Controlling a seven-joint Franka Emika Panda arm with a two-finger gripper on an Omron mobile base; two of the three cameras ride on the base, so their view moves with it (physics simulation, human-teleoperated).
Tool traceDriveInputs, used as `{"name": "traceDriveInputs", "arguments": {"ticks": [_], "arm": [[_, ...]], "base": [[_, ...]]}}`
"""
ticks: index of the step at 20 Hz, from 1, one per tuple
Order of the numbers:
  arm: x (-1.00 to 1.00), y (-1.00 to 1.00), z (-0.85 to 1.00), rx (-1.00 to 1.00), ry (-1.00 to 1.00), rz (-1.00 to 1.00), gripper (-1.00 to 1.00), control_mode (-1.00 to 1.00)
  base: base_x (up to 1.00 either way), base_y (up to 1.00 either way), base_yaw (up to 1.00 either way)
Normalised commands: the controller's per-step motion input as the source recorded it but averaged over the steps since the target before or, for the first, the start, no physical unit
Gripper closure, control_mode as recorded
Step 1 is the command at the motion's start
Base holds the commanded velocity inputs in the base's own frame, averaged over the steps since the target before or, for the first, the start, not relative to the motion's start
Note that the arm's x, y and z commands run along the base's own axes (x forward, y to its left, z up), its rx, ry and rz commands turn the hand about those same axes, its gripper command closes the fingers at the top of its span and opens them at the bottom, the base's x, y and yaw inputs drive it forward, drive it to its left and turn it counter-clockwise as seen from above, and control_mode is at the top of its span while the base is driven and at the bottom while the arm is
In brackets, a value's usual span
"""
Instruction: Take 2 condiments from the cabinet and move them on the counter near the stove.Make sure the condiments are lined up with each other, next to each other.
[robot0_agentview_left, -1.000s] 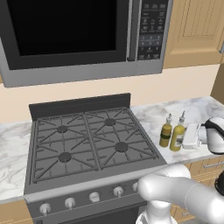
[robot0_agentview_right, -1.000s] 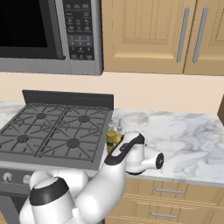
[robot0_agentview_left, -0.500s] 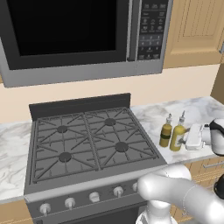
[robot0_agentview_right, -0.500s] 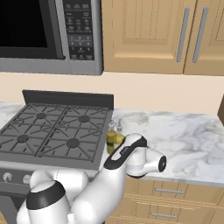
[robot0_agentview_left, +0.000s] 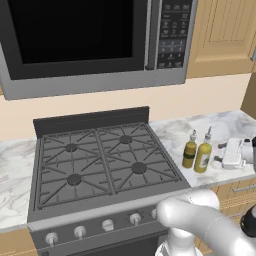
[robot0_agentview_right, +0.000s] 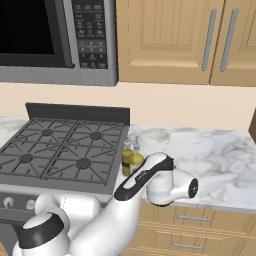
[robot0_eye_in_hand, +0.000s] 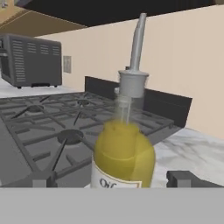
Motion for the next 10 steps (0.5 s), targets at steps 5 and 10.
{"name": "traceDriveInputs", "arguments": {"ticks": [5, 10], "arm": [[-0.54, 0.00, 0.34, 0.00, 0.01, -0.09, -1.00, -1.00], [-0.42, 0.05, 0.50, -0.01, 0.10, -0.13, -1.00, -1.00]], "base": [[0.00, 0.00, 0.00], [0.00, 0.00, 0.00]]}}
